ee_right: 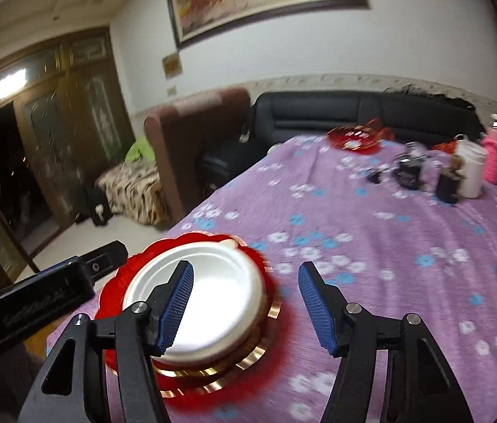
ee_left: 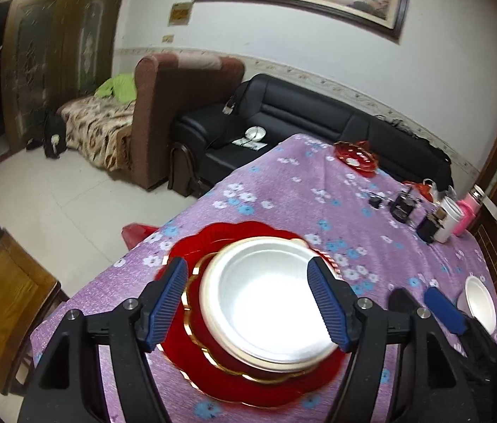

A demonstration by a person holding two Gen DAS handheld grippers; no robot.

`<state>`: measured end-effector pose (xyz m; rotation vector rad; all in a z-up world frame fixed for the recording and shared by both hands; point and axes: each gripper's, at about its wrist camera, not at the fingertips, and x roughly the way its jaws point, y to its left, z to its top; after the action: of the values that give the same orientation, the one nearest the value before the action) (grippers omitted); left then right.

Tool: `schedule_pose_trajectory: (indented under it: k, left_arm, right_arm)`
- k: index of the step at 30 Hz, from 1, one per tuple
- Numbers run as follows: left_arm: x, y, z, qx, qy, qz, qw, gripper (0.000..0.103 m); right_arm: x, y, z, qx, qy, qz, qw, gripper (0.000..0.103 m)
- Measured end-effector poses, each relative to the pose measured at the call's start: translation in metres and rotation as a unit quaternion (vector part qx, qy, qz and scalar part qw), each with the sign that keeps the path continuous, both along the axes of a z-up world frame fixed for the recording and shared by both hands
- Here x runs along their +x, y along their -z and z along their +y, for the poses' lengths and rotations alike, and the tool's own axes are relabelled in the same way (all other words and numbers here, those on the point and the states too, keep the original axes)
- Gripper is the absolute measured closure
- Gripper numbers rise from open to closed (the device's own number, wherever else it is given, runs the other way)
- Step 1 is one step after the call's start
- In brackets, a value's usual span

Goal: Organize plates and bowls
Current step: 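Lower the white bowl into the stacked bowls and open both grippers, then move both grippers across the table to the last white bowl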

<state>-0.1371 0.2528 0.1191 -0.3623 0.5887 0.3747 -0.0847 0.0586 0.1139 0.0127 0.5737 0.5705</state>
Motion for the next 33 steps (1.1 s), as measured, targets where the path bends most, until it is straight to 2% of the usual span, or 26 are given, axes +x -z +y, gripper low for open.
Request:
schedule_pose_trajectory:
  k: [3,6,10,15,20,26,33]
  left_arm:
    - [0.007,-0.004,-0.033,0.011,0.036,-0.005,0.9993,0.033]
    - [0.023,-0.007,-0.068,0.013,0.08,-0.009,0.9967,0.033]
    - [0.042,-0.012,-0.128,0.014,0.148,-0.009,0.9888,0.033]
    - [0.048,-0.012,-0.194,0.032,0.216,-0.003,0.9759,0.033]
    - [0.043,-0.014,-0.231,0.062,0.22,-0.004,0.9734,0.033]
    - [0.022,-0.009,-0.262,0.086,0.22,0.0,0.9716,0.033]
    - [-0.015,-0.025,-0.264,0.056,0.235,-0.013,0.9704,0.033]
  right_arm:
    - [-0.01,0.002,-0.043,0.015,0.044,0.007,0.999,0.032]
    - [-0.014,0.01,-0.094,0.031,0.097,0.032,0.994,0.032]
    - [-0.02,0.016,-0.156,0.045,0.156,0.055,0.985,0.032]
    - [-0.037,0.014,-0.207,0.063,0.197,0.062,0.976,0.032]
    - [-0.055,0.012,-0.238,0.08,0.212,0.057,0.972,0.032]
    - [-0.075,0.009,-0.246,0.09,0.212,0.057,0.972,0.032]
    - [-0.114,0.001,-0.244,0.093,0.203,0.036,0.974,0.032]
